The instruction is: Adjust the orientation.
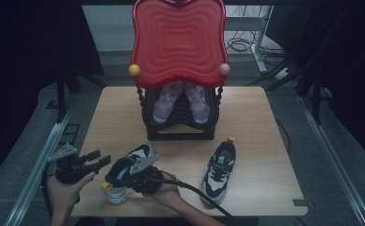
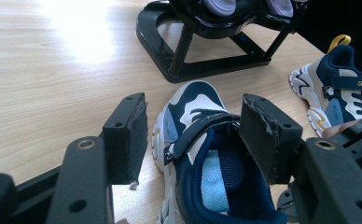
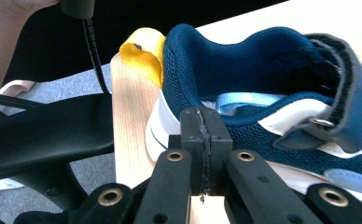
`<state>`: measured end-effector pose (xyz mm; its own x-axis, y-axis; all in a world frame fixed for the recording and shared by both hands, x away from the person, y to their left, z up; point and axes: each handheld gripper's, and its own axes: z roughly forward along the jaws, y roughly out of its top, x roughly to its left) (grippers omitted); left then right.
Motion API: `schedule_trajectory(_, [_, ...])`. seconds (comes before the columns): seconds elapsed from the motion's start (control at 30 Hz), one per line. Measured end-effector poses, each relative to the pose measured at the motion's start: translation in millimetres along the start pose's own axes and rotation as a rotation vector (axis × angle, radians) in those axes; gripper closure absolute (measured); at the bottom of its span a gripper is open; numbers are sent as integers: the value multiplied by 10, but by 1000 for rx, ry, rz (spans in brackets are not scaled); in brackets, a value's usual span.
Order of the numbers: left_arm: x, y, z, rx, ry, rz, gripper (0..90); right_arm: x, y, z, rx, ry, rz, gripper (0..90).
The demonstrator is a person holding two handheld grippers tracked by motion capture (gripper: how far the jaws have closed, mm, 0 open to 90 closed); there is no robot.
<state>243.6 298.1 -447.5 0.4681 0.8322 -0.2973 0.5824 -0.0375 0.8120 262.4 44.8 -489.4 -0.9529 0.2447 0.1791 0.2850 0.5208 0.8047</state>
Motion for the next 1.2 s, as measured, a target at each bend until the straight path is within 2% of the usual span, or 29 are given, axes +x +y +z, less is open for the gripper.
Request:
schedule_trajectory(0.1, [-6,0,-2,0,0,3,421,7,1,-86,-3,-1,-13,885])
schedule_trajectory(0.2, [-10,0,-4,1,5,8,421,2,-9,-222,-16,-25,-30,885])
schedule_trajectory(0.53, [-33,-10,26,7,14,6,422,-159,-165,-763,-84,-101,10,886])
schedule_trajectory(0.8, [-46,-5,62,12,20,13,422,-206,-364,-1260,-97,-177,4,885])
schedule_trajectory(0.97, [-67,-10,94,19,18,11,422,-277,-550,-1554,-114,-231,54,886])
schedule_trajectory(1.1, [-95,-3,130,26,14,17,422,-341,-675,-1729,-147,-264,92,885])
schedule_trajectory(1.2, [-109,4,143,27,10,20,422,-375,-744,-1831,-148,-291,104,886])
